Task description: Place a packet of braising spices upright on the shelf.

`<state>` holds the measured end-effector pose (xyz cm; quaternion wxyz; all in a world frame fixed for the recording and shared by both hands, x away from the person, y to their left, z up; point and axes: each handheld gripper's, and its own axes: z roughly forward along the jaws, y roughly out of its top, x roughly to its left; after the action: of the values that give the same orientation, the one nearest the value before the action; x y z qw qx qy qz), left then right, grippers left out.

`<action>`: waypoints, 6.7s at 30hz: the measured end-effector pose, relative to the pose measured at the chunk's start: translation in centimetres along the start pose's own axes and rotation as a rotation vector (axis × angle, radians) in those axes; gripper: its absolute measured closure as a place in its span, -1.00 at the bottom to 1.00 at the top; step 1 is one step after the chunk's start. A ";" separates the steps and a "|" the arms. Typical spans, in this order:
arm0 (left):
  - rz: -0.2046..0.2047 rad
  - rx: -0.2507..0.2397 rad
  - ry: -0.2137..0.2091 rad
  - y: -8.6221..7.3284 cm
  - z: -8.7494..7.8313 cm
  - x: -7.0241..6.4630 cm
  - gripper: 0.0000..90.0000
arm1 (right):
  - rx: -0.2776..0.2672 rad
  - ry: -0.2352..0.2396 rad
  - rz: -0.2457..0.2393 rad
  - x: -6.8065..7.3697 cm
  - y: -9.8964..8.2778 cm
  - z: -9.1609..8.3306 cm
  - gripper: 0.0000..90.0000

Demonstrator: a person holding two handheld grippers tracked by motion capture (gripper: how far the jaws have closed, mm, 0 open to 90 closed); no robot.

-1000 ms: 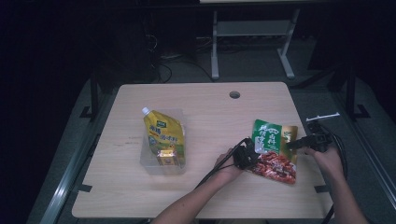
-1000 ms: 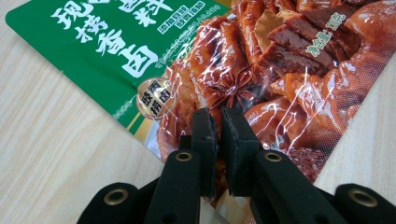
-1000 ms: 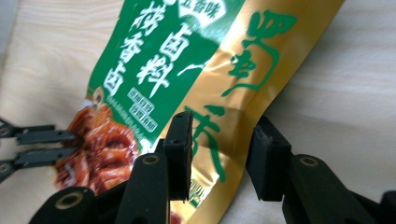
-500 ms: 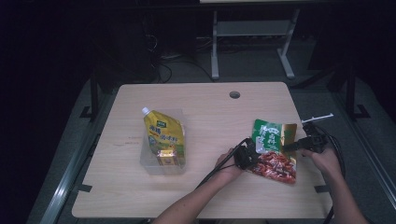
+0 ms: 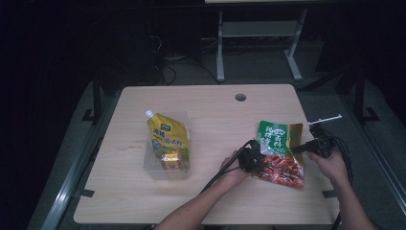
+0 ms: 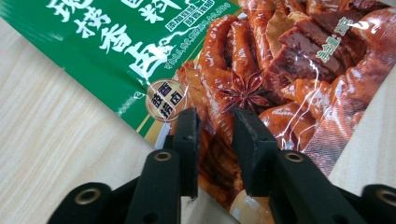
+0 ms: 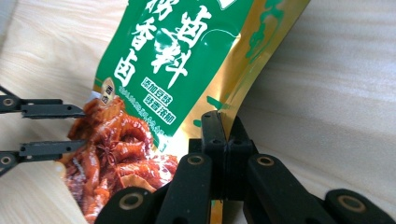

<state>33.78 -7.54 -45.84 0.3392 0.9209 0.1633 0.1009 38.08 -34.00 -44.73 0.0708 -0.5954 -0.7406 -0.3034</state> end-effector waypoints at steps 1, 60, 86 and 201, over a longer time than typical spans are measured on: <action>-0.003 0.000 -0.005 0.0 -0.1 0.0 0.54 | -0.007 0.002 0.000 0.1 0.0 -0.2 0.99; -0.003 -0.207 -0.051 -1.6 -8.5 -2.2 -0.16 | -0.329 -0.058 -0.363 13.3 0.4 -10.2 1.00; -0.018 -0.248 -0.049 -4.6 -11.1 -2.9 -0.39 | -0.348 0.044 -0.496 20.6 4.6 -9.8 1.00; -0.056 -0.288 -0.084 -11.5 -13.4 -3.5 -0.54 | -0.144 0.158 -0.662 34.2 15.8 10.6 0.66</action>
<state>23.94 7.32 -43.60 0.4772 0.8611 0.1585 0.0752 45.82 2.06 -31.57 -0.0167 -0.3012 -0.8624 -0.4065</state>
